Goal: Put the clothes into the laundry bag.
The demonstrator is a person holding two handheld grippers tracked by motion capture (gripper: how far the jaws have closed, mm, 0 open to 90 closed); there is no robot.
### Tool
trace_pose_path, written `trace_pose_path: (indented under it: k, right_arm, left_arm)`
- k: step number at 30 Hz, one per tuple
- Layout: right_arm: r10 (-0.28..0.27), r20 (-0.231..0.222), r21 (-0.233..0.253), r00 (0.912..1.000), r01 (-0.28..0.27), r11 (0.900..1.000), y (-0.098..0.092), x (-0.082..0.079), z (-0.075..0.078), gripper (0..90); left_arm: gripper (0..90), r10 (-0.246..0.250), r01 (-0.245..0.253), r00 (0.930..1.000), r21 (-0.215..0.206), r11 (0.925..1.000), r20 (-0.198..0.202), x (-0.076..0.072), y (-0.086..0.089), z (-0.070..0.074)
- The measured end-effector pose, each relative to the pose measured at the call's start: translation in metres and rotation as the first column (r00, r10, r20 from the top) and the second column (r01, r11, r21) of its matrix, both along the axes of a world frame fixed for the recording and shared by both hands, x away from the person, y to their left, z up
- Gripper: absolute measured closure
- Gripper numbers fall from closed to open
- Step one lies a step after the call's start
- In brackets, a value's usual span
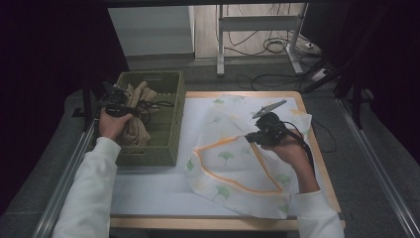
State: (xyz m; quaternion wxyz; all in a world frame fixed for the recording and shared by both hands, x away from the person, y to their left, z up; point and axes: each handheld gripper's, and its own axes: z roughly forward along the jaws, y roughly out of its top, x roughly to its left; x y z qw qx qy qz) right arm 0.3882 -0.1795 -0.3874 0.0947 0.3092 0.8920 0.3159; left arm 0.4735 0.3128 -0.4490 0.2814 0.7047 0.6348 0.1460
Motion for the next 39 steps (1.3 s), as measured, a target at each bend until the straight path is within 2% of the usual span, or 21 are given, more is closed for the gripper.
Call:
trace_pose_path:
  k: [3, 4, 6, 7, 10, 11, 14, 16, 19, 20, 21, 22, 23, 24, 30, 31, 34, 37, 39]
  right_arm:
    - [0.001, 0.001, -0.003, 1.0, -0.001, 1.0, 0.0, 0.0, 0.0, 87.6]
    - [0.001, 0.001, -0.003, 1.0, -0.001, 1.0, 0.0, 0.0, 0.0, 87.6]
    - [0.0, 0.0, -0.001, 1.0, 0.0, 1.0, 0.0, 0.0, 0.0, 87.6]
    - [0.0, 0.0, -0.001, 1.0, 0.0, 1.0, 0.0, 0.0, 0.0, 87.6]
    - [0.0, 0.0, 0.0, 1.0, 0.0, 1.0, 0.0, 0.0, 0.0, 87.6]
    - [-0.001, 0.001, -0.001, 1.0, 0.001, 1.0, 0.0, 0.0, 0.0, 87.6]
    - [0.001, 0.001, -0.002, 1.0, -0.001, 1.0, 0.0, 0.0, 0.0, 87.6]
    - [0.0, 0.0, -0.003, 1.0, 0.0, 1.0, 0.0, 0.0, 0.0, 87.6]
    - [0.0, 0.001, -0.003, 1.0, 0.0, 1.0, 0.0, 0.0, -0.001, 87.6]
    - [0.0, 0.001, -0.003, 1.0, 0.0, 1.0, 0.0, 0.0, -0.001, 87.6]
    - [0.0, 0.0, -0.003, 1.0, 0.0, 1.0, 0.001, 0.0, -0.001, 87.6]
    - [0.0, 0.0, -0.003, 1.0, 0.0, 1.0, 0.001, 0.0, -0.001, 87.6]
    - [0.0, -0.001, -0.003, 1.0, 0.0, 1.0, 0.001, 0.0, -0.001, 87.6]
    - [0.0, -0.001, -0.003, 1.0, 0.0, 1.0, 0.001, 0.0, -0.001, 87.6]
    - [0.0, 0.0, -0.004, 1.0, 0.0, 1.0, 0.0, 0.0, -0.001, 87.6]
    - [0.0, -0.001, -0.003, 1.0, 0.0, 1.0, 0.001, 0.0, -0.001, 87.6]
    - [0.0, -0.001, -0.004, 1.0, 0.0, 1.0, 0.001, 0.0, -0.001, 87.6]
    - [0.0, 0.0, -0.004, 1.0, 0.0, 1.0, 0.001, 0.0, -0.001, 87.6]
    - [-0.001, 0.001, -0.004, 1.0, 0.001, 1.0, 0.0, 0.0, -0.001, 87.6]
  left_arm:
    - [77.2, 0.011, -0.01, 0.9987, -0.026, 0.9996, 0.05, -0.003, 0.0, 0.006]
    - [77.1, 0.011, -0.01, 0.9987, -0.026, 0.9996, 0.05, -0.003, 0.0, 0.006]
    - [77.1, 0.007, -0.003, 0.9963, -0.045, 0.999, 0.086, -0.006, 0.002, 0.012]
    - [77.1, 0.007, -0.003, 0.9963, -0.045, 0.999, 0.086, -0.006, 0.002, 0.012]
    - [77.1, 0.01, -0.003, 0.9919, -0.055, 0.9985, 0.126, -0.01, 0.002, 0.018]
    - [77.1, 0.016, -0.005, 0.989, -0.071, 0.9975, 0.147, -0.012, 0.002, 0.02]
    - [77.1, 0.009, 0.007, 0.9849, -0.092, 0.9958, 0.173, -0.015, 0.003, 0.025]
    - [77.1, 0.004, 0.014, 0.9815, -0.091, 0.9957, 0.191, -0.018, 0.002, 0.028]
    - [77.1, -0.005, 0.029, 0.9727, -0.1, 0.9945, 0.232, -0.024, 0.002, 0.034]
    - [77.1, -0.005, 0.029, 0.9727, -0.1, 0.9945, 0.232, -0.024, 0.002, 0.034]
    - [77.1, -0.005, 0.032, 0.9667, -0.102, 0.9943, 0.256, -0.027, 0.002, 0.038]
    - [77.1, -0.005, 0.032, 0.9667, -0.102, 0.9943, 0.256, -0.027, 0.002, 0.038]
    - [77.1, -0.003, 0.033, 0.962, -0.106, 0.9938, 0.273, -0.029, 0.002, 0.04]
    - [77.1, -0.003, 0.033, 0.962, -0.106, 0.9938, 0.273, -0.029, 0.002, 0.04]
    - [77.1, 0.001, 0.039, 0.949, -0.119, 0.9921, 0.315, -0.035, 0.001, 0.048]
    - [77.1, 0.002, 0.042, 0.9444, -0.126, 0.9911, 0.329, -0.037, 0.001, 0.05]
    - [77.1, -0.001, 0.046, 0.9416, -0.126, 0.9909, 0.337, -0.038, 0.001, 0.051]
    - [77.1, 0.006, 0.044, 0.9341, -0.132, 0.9902, 0.357, -0.041, 0.002, 0.056]
    - [77.1, 0.006, 0.045, 0.9326, -0.135, 0.9898, 0.361, -0.042, 0.002, 0.056]
